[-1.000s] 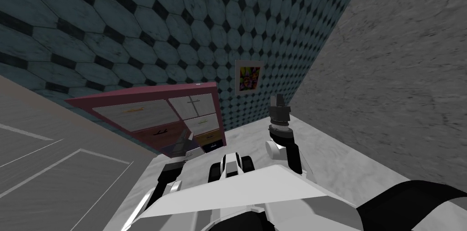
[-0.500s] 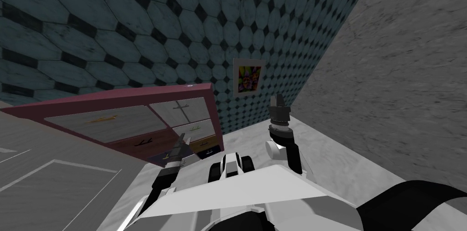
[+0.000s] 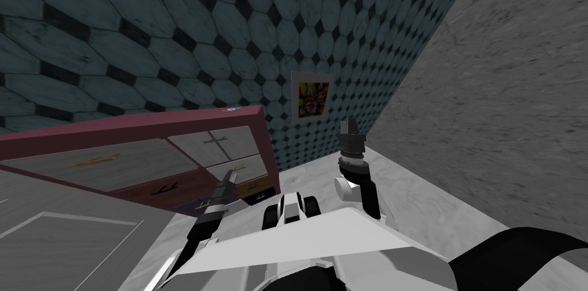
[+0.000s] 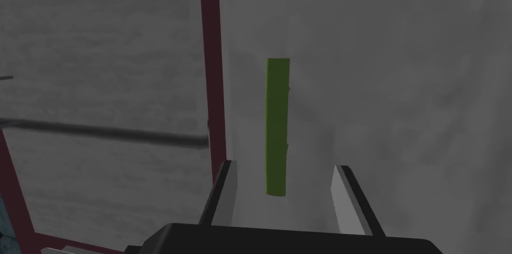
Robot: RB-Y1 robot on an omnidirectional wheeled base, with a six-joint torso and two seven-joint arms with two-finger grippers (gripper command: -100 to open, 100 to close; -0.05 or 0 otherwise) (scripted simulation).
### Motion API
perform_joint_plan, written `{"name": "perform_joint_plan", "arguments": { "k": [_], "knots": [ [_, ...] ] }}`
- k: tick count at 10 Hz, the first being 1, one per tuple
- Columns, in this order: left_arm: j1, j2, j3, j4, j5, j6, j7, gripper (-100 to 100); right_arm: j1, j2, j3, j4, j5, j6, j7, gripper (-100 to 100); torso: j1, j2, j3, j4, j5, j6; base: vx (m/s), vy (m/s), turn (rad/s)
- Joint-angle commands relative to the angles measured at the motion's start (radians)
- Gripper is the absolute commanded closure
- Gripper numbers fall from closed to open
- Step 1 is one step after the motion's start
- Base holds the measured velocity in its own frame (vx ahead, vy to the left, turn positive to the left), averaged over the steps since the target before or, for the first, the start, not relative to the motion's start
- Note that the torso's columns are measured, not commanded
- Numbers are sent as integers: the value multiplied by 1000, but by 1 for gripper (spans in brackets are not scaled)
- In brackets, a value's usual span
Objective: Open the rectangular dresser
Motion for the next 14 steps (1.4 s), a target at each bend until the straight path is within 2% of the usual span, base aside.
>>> {"name": "perform_joint_plan", "arguments": {
  "k": [1, 3, 4, 5, 9, 10, 12, 14],
  "knots": [
    [26, 9, -3, -26, -2, -2, 8, 100, 0, 0, 0, 0, 0, 0, 0, 0, -3, 3, 2, 1, -1, 0, -157, -39, 41],
    [46, 16, -5, -48, -3, -4, 14, 100, 0, 0, 0, 0, 0, 0, 0, 0, -4, 2, 1, 1, -1, 0, -187, -50, 29],
    [40, 13, -4, -41, -3, -4, 12, 100, 0, 0, 0, 0, 0, 0, 0, 0, -3, -1, -1, 0, -1, 0, -87, -21, 9],
    [26, 10, 2, -30, -2, 2, 7, -100, 0, 0, 0, 0, 0, 0, 0, 0, 0, -9, -5, -2, 0, 0, 53, 7, -33],
    [12, 9, 7, -19, 0, 7, 3, -100, 0, 0, 0, 0, 0, 0, 0, 0, -2, -6, -4, -2, -1, 0, 132, 29, -15],
    [-19, -12, 17, -20, 0, 44, -15, -100, 0, 0, 0, 0, 0, 0, 0, 0, -3, 2, 1, 0, -1, 0, -16, 30, -162],
    [-39, -26, 24, -21, 0, 68, -28, -100, 0, 0, 0, 0, 0, 0, 0, 0, -1, 5, 3, 1, 0, 0, -54, 44, -86],
    [-78, -54, 37, -23, 1, 116, -52, -100, 0, 0, 0, 0, 0, 0, 0, 0, -2, -2, -1, 0, 0, 0, -80, 48, -129]
  ]
}}
